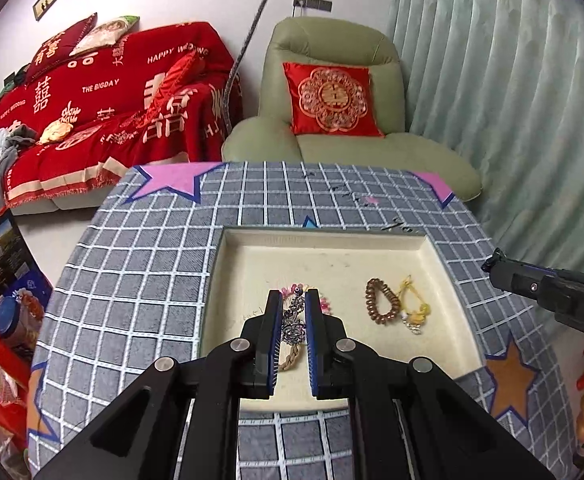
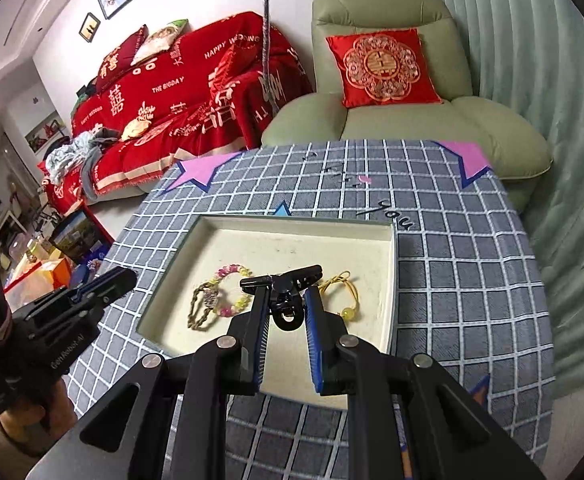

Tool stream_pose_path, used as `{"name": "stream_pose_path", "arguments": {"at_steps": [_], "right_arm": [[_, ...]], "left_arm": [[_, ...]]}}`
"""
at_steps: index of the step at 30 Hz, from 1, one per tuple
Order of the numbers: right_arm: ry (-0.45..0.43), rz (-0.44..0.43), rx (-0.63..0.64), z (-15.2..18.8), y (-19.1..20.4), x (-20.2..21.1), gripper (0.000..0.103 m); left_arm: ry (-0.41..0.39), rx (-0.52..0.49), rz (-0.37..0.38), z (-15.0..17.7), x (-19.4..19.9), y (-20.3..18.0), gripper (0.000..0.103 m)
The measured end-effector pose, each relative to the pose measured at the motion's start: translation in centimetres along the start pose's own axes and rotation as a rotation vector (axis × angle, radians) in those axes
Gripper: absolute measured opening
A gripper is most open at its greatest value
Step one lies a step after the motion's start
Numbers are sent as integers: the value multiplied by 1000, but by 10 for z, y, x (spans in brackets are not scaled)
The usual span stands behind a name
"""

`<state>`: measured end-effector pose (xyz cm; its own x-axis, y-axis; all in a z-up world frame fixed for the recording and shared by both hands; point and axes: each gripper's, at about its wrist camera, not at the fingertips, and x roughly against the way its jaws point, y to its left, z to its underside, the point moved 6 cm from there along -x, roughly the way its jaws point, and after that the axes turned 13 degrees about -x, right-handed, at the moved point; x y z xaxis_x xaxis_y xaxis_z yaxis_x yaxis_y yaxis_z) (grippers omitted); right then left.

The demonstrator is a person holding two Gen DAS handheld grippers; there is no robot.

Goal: Organize jewelry
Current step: 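Carry the black clip and silver charm into the tray and open both tools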

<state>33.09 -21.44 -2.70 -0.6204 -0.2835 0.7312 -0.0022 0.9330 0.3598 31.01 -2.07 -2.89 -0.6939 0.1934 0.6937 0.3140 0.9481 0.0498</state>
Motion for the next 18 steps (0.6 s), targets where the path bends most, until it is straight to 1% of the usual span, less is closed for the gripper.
{"name": "stream_pose_path", "arguments": {"at_steps": [10,18], "right_arm": [[73,35,-60,6,-31,-63,19],[106,53,-81,13,-49,-94,19]], "left_arm": [[89,-52,16,16,-61,-27,20],[135,-83,15,27,-88,-40,20]]}}
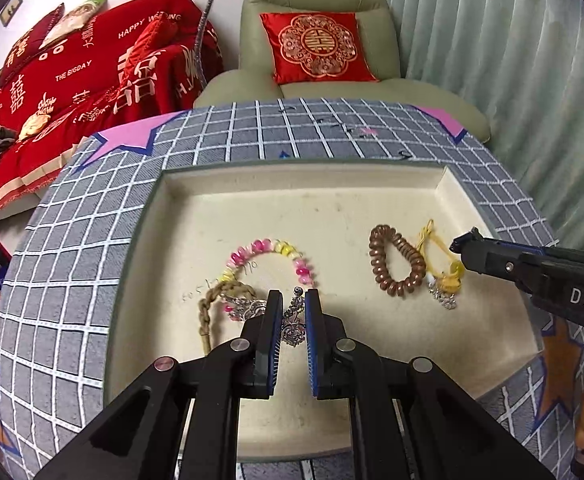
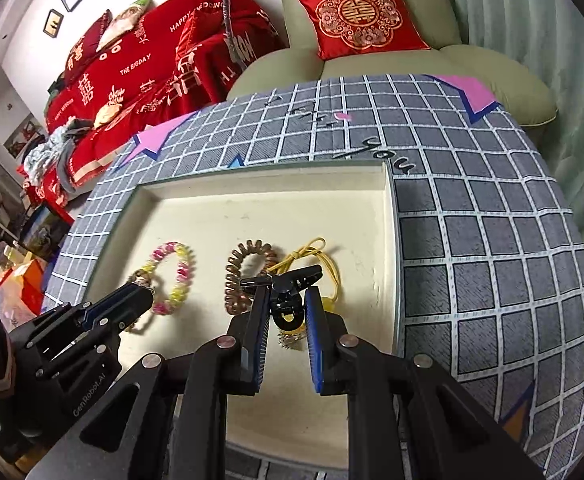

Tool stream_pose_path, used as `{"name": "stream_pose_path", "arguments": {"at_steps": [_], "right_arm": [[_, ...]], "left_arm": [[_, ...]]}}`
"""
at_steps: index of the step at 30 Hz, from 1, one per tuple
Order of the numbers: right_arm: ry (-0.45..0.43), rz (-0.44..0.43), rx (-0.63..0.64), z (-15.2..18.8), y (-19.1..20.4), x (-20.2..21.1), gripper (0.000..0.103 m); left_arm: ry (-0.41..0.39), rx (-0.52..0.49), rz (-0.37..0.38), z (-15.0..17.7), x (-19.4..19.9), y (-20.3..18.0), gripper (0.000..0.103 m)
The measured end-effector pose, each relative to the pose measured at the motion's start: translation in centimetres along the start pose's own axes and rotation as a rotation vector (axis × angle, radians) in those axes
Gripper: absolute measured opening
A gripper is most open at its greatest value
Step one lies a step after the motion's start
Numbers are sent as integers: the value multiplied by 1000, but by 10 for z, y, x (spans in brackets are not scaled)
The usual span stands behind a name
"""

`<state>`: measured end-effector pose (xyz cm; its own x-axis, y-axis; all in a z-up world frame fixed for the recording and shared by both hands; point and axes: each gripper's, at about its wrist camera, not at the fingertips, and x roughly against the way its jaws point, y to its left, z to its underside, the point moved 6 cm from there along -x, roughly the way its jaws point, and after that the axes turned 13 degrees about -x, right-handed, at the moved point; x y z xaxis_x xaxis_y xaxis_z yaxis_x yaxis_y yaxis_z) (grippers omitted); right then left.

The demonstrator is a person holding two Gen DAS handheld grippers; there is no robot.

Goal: Organize jewelry
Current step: 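Carry the black clip and silver charm into the tray and open both tools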

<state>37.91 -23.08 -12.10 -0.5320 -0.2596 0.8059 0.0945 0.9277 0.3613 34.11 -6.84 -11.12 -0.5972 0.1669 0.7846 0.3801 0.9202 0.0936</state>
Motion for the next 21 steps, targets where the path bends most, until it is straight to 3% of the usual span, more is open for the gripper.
{"name": "stream_pose_path", "arguments": {"at_steps": [21], "right_arm": [[36,17,-17,8,-10,-22,21]], "left_arm": [[17,-18,-32,4,-5,-8,20]]}}
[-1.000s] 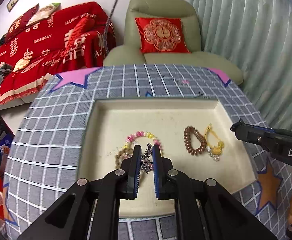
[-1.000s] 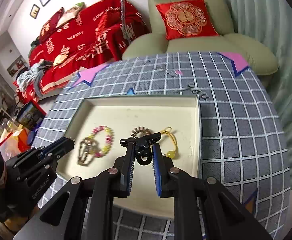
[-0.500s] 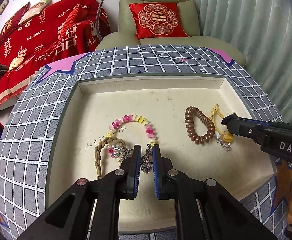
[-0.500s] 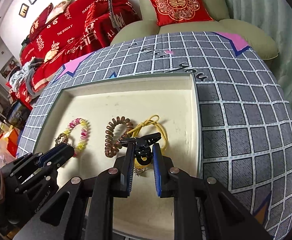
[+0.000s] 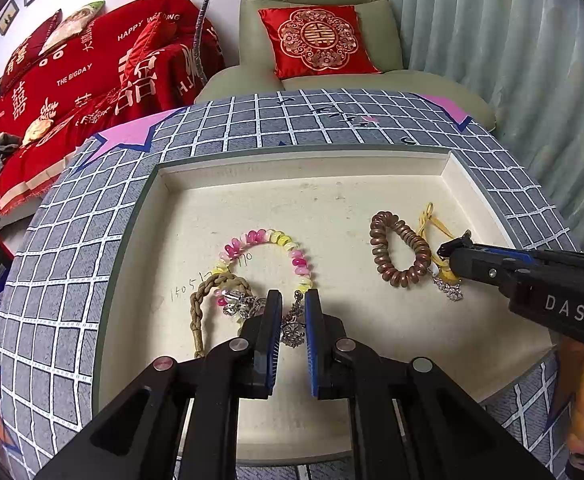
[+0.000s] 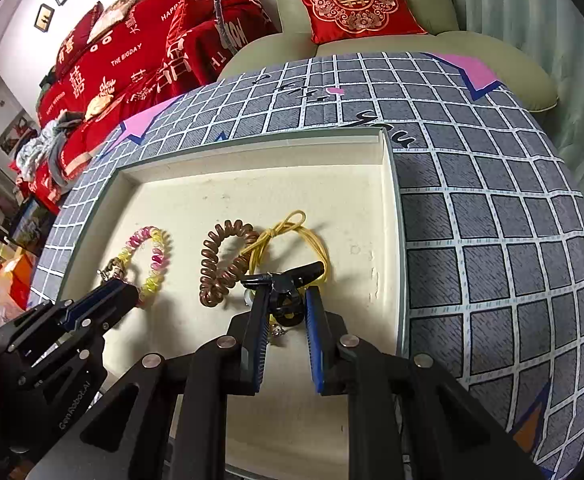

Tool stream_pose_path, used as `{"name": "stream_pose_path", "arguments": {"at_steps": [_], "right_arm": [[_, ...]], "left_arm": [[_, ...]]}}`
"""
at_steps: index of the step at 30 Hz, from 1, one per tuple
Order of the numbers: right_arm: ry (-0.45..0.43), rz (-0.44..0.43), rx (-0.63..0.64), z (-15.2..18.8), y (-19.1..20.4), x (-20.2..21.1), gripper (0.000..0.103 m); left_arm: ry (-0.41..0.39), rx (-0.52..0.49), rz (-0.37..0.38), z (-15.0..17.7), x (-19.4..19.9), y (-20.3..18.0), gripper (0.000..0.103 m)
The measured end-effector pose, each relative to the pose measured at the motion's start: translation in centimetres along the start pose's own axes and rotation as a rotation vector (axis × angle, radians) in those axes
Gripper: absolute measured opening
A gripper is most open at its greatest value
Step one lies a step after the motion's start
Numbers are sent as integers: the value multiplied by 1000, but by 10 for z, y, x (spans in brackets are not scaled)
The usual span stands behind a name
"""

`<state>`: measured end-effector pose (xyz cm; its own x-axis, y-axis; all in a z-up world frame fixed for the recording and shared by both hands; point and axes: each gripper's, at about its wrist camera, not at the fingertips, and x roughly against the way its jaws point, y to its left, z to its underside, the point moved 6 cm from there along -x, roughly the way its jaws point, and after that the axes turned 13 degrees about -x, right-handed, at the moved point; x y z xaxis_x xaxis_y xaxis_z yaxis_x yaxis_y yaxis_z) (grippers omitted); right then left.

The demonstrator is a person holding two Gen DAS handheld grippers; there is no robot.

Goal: Organize jewelry
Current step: 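Carry the black clip and silver charm into the tray and open both tools, then withdraw both tools from the tray toward the silver key-shaped hairpin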

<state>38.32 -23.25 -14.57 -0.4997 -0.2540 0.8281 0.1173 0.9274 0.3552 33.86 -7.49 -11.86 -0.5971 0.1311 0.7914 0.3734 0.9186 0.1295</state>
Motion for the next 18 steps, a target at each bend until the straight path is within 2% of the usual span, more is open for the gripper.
{"name": "stream_pose_path", "arguments": {"at_steps": [1,4,13,18], "right_arm": [[1,-8,-4,-1,0,1,27],[-8,-35,-18,-3,2,6,59],[-75,-111,-63,-4,5,50,59],[-89,-104,-43,25,2,79,59]], "left_arm": [[1,1,0,0,1,0,21],[0,0,-5,0,3,1,21],[-12,27,-27,1,19,9,21],[-29,28,-36,7,35,11,21]]}}
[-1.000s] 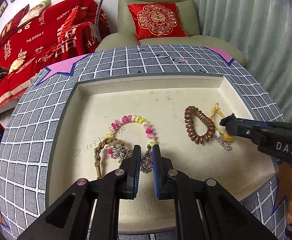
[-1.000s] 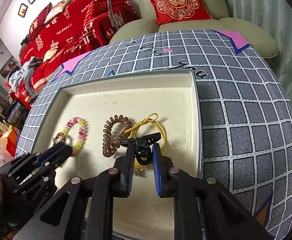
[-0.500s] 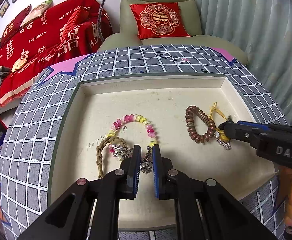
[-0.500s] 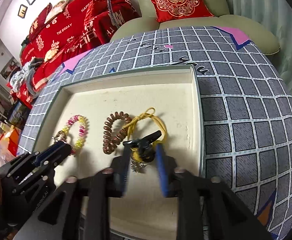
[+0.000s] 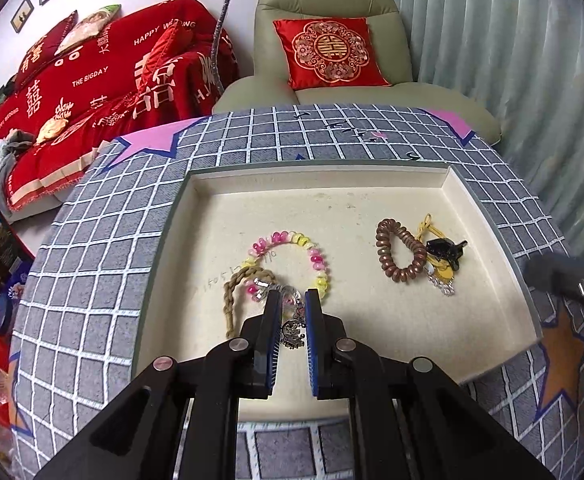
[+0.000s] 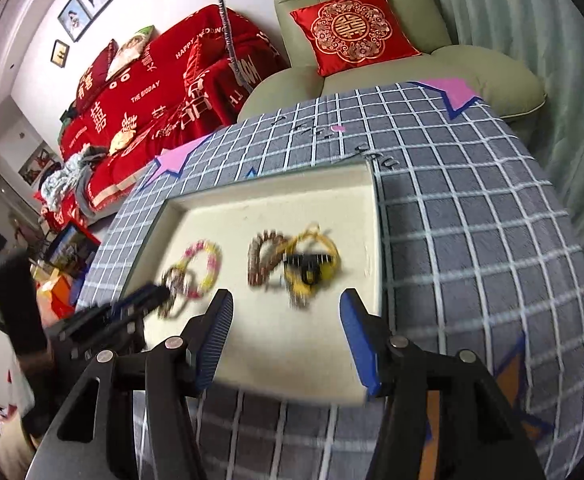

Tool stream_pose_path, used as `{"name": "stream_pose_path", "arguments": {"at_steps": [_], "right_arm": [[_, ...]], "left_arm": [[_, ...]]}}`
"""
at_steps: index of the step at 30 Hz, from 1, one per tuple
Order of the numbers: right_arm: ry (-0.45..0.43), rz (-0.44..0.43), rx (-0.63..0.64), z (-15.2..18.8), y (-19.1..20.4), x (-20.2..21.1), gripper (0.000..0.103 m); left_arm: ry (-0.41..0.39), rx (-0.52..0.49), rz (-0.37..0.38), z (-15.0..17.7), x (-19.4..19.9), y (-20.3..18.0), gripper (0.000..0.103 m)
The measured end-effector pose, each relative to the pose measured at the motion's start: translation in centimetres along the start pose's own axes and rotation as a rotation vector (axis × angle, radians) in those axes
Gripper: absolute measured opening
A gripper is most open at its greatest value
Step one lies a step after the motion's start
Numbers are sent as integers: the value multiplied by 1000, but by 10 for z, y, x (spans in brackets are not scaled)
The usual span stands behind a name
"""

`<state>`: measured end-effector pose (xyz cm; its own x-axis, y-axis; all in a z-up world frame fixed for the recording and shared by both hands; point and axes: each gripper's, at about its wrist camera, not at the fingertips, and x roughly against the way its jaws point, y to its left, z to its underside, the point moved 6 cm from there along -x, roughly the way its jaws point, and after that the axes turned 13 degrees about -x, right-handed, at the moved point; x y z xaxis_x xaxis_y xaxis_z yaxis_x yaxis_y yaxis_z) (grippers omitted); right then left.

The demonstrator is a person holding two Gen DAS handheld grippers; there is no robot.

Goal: Organize jewelry
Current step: 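Withdraw both tools from the tray toward the silver key-shaped hairpin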

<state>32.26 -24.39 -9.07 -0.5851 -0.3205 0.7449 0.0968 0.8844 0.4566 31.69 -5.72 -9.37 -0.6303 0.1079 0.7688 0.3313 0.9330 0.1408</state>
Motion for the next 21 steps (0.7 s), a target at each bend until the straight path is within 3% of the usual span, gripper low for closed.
{"name": "stream_pose_path", "arguments": {"at_steps": [8,15,16,17,19,21], "right_arm": [[62,1,83,79,5,28,59],[128,-10,212,150,40,24,59],[137,-13,224,158,46,22,59],[146,-18,228,163,49,20,59],[159,-24,229,173,57,16,59],[161,-11,234,180,60,11,59]], "left_arm": [[6,25,13,25,20,2,21],[9,59,20,51,36,8,23],[9,67,24,55,39,10,37],[13,76,20,58,42,13,101],[-23,93,-32,62,49,21,103],[-23,80,-27,66,49,22,103]]}}
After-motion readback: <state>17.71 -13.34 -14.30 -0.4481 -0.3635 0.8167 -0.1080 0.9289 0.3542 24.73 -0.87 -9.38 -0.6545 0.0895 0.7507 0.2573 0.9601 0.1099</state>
